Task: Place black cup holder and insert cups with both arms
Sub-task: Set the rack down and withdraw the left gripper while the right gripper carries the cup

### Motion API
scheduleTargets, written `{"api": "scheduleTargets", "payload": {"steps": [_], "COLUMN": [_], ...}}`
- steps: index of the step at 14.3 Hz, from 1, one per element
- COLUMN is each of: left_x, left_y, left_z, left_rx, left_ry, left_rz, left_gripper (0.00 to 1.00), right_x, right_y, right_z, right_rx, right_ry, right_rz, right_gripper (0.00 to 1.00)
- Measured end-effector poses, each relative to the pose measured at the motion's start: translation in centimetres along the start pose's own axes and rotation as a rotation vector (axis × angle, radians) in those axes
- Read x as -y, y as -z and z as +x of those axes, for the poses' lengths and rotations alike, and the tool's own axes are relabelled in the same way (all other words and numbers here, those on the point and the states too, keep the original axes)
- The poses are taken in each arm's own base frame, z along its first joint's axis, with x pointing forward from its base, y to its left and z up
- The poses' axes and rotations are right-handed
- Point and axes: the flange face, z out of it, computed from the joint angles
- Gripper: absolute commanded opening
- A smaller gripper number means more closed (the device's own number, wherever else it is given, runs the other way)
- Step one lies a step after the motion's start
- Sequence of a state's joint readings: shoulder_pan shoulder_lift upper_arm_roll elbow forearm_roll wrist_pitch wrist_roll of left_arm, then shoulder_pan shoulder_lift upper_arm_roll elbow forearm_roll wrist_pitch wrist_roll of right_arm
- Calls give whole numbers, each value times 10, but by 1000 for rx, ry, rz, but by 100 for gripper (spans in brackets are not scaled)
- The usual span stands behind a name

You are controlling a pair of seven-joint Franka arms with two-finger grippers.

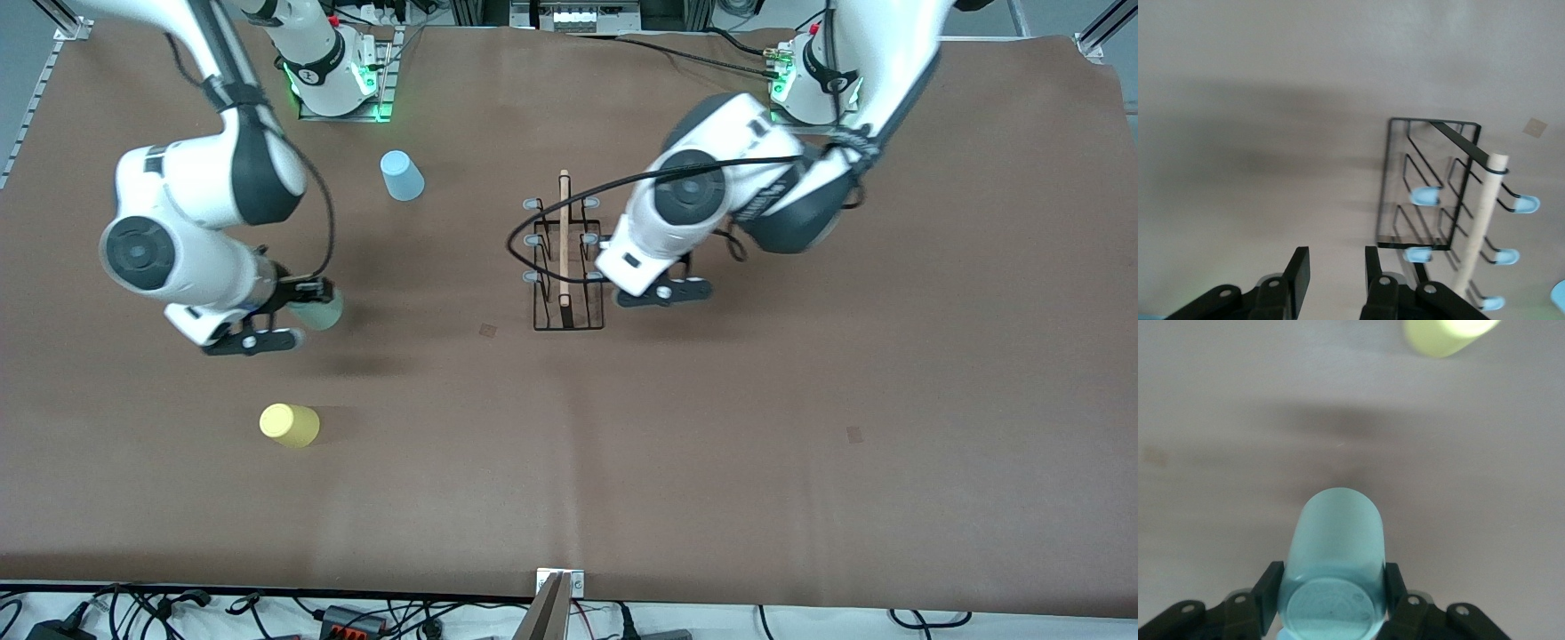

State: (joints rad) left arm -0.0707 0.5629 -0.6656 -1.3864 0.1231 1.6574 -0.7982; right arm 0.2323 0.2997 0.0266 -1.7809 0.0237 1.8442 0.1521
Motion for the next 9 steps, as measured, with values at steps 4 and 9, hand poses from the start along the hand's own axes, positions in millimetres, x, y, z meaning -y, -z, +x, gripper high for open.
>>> {"api": "scheduleTargets", "payload": {"steps": [4,9], "left_x": [65,163], "left_y": [34,85], "left_z": [37,65], "left_rx": [-34,-109], "left_ry": [-75,-113], "left_rz": [-31,-51], "left_gripper": [100,100], "right_x": [128,242], "right_y": [12,2], "right_z": [-45,-105], "right_rx": [0,44], "right_ry": [-8,-44], "right_rz": [-12,39], "right_gripper": [19,20]}}
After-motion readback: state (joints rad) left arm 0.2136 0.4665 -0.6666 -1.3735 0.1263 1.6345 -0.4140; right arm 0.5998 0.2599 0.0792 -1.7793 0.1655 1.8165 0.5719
